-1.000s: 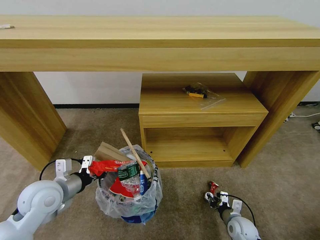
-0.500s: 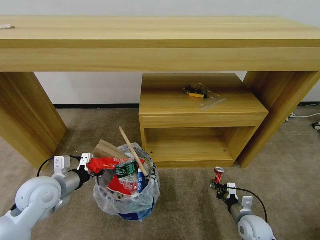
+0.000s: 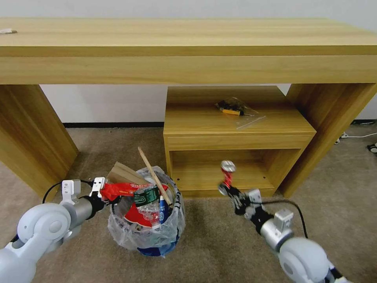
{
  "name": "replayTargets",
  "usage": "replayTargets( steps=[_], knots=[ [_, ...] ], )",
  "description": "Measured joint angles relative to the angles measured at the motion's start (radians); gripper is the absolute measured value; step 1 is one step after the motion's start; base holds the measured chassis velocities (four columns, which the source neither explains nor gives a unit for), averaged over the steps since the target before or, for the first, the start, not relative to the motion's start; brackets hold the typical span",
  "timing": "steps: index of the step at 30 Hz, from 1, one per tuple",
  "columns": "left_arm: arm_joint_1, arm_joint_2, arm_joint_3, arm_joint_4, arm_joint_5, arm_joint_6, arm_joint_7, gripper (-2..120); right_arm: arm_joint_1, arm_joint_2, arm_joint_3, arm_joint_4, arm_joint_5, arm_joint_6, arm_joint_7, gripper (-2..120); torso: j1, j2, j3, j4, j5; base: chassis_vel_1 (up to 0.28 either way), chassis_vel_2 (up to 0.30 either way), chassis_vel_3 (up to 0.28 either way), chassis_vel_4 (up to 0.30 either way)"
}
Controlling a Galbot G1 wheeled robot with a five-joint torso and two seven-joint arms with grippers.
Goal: Pick up the trash bin and place the garbage on the floor into it.
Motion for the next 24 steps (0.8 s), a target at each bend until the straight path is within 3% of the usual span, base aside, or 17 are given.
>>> replayTargets(
  steps=[4,9,12,24],
  knots=[
    [-0.039,0.013,0.017,0.019,0.002,0.000,0.022,0,0.151,-0.064,-0.094,0.036,0.108,-0.037,0.003,7,0.000,0.000,0.000,0.0002,0.0000,0.000,0.000,0.000,0.000],
    [-0.077,0.027,0.032,0.037,0.002,0.000,0.043,0,0.264,-0.099,-0.149,0.047,0.196,-0.066,-0.020,7,0.000,0.000,0.000,0.0000,0.0001,0.000,0.000,0.000,0.000],
    [-0.104,0.038,0.045,0.050,-0.006,0.000,0.056,0,0.351,-0.112,-0.232,0.058,0.264,-0.081,-0.029,7,0.000,0.000,0.000,0.0000,-0.0003,0.000,0.000,0.000,0.000],
    [-0.140,0.072,0.063,0.054,-0.058,0.000,0.052,0,0.608,-0.004,-0.469,-0.031,0.322,-0.130,-0.015,7,0.000,0.000,0.000,0.0000,-0.0003,0.000,0.000,0.000,0.000]
  ],
)
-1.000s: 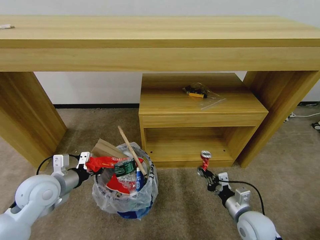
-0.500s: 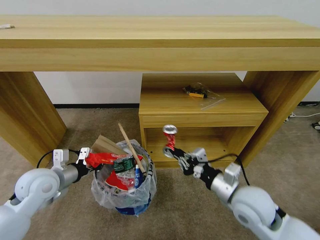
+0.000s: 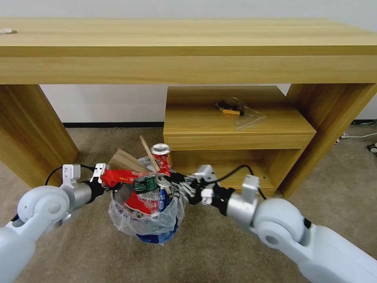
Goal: Pick up the trash bin and place the garbage on the floor into it.
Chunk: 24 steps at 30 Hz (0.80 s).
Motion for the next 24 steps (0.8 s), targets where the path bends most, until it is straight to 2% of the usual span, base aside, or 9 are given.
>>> replayTargets(
  steps=[4,15,17,19,22,24],
  knots=[
    [0.015,0.005,-0.007,-0.011,-0.008,0.000,-0.004,0,0.090,0.052,-0.087,-0.062,0.052,-0.034,0.057,7,0.000,0.000,0.000,0.0002,0.0000,0.000,0.000,0.000,0.000],
    [0.026,0.003,-0.016,-0.021,-0.023,0.000,-0.015,0,0.115,0.081,-0.147,-0.115,0.078,-0.096,0.101,7,0.000,0.000,0.000,0.0000,0.0000,0.000,0.000,0.000,0.000],
    [0.027,0.003,-0.016,-0.022,-0.023,0.000,-0.015,0,0.111,0.083,-0.147,-0.117,0.077,-0.103,0.104,10,0.000,0.000,0.000,0.0000,0.0001,0.000,0.000,0.000,0.000],
    [0.027,0.000,-0.018,-0.022,-0.024,0.000,-0.015,0,0.105,0.085,-0.146,-0.111,0.080,-0.106,0.115,22,0.000,0.000,0.000,-0.0001,0.0002,0.000,0.000,0.000,0.000],
    [0.027,-0.005,-0.017,-0.019,-0.024,0.000,-0.014,0,0.104,0.085,-0.142,-0.104,0.081,-0.103,0.120,28,0.000,0.000,0.000,-0.0001,0.0001,0.000,0.000,0.000,0.000],
    [0.029,-0.015,-0.015,-0.017,-0.024,0.000,-0.014,0,0.103,0.082,-0.139,-0.100,0.081,-0.090,0.121,39,0.000,0.000,0.000,-0.0001,0.0002,0.000,0.000,0.000,0.000]
  ],
)
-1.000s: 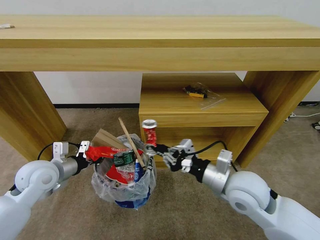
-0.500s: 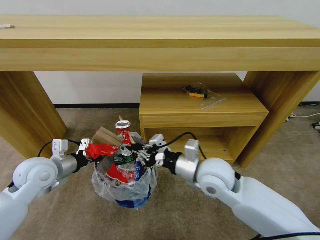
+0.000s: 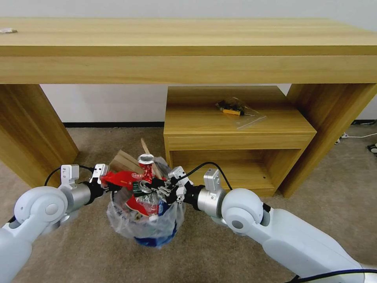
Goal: Pick up the trash bin and place the garbage on the floor into it.
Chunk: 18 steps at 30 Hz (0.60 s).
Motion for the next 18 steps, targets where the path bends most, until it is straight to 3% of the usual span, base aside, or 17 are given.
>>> replayTargets(
  steps=[9,13,18],
  knots=[
    [0.006,-0.016,0.001,0.009,0.000,0.000,-0.002,0,0.000,-0.005,0.017,0.009,0.000,0.011,0.000,68,0.000,0.000,0.000,0.0000,0.0000,0.000,0.000,0.000,0.000],
    [0.010,-0.016,-0.001,0.013,-0.005,0.000,-0.001,0,-0.006,-0.004,0.033,0.021,0.003,0.017,0.008,86,0.000,0.000,0.000,0.0001,-0.0001,0.000,0.000,0.000,0.000],
    [0.010,-0.017,-0.001,0.015,-0.011,0.000,-0.002,0,-0.015,-0.010,0.044,0.028,0.004,0.021,0.011,99,0.000,0.000,0.000,0.0001,0.0000,0.000,0.000,0.000,0.000]
  ],
)
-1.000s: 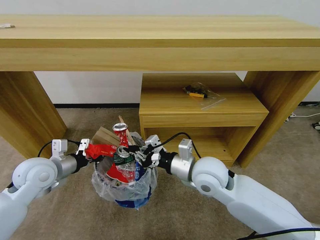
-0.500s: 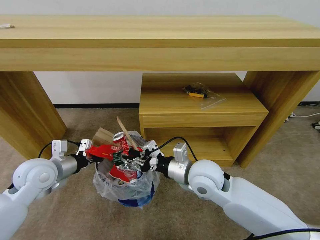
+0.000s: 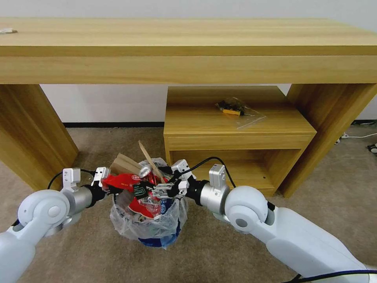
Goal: Pick up the trash bin and place the garbage on the floor into it.
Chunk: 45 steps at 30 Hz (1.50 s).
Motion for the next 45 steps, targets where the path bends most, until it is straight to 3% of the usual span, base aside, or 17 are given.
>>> replayTargets(
  steps=[21,25,30,37,39,41,44,45],
  knots=[
    [0.010,-0.019,-0.009,0.016,-0.010,0.000,-0.013,0,-0.040,-0.007,0.091,0.057,-0.010,0.049,-0.018,100,0.000,0.000,0.000,0.0000,0.0000,0.000,0.000,0.000,0.000],
    [0.022,-0.024,-0.019,0.017,-0.007,0.000,-0.013,0,-0.087,-0.026,0.157,0.072,-0.071,0.075,-0.038,100,0.000,0.000,0.000,0.0003,0.0000,0.000,0.000,0.000,0.000],
    [0.036,-0.029,-0.037,0.028,0.005,0.000,-0.007,0,-0.202,-0.071,0.241,0.057,-0.243,0.179,-0.065,100,0.000,0.000,0.000,-0.0002,0.0001,0.000,0.000,0.000,0.000],
    [0.062,-0.046,-0.081,0.034,0.011,0.000,-0.001,0,-0.413,-0.089,0.438,0.075,-0.338,0.252,-0.041,100,0.000,0.000,0.000,0.0000,0.0001,0.000,0.000,0.000,0.000],
    [0.072,-0.059,-0.096,0.036,0.016,0.000,-0.001,0,-0.538,-0.078,0.549,0.068,-0.402,0.286,-0.039,100,0.000,0.000,0.000,0.0001,0.0000,0.000,0.000,0.000,0.000],
    [0.074,-0.062,-0.098,0.036,0.017,0.000,-0.001,0,-0.564,-0.074,0.569,0.066,-0.413,0.292,-0.039,100,0.000,0.000,0.000,0.0000,-0.0001,0.000,0.000,0.000,0.000],
    [0.107,-0.085,-0.125,0.039,0.062,0.000,0.022,0,-0.779,-0.021,0.764,0.047,-0.489,0.360,-0.046,100,0.000,0.000,0.000,-0.0007,-0.0005,0.000,0.000,0.000,0.000],
    [0.107,-0.085,-0.125,0.039,0.062,0.000,0.022,0,-0.779,-0.021,0.764,0.047,-0.489,0.360,-0.046,100,0.000,0.000,0.000,-0.0007,-0.0005,0.000,0.000,0.000,0.000]
  ],
)
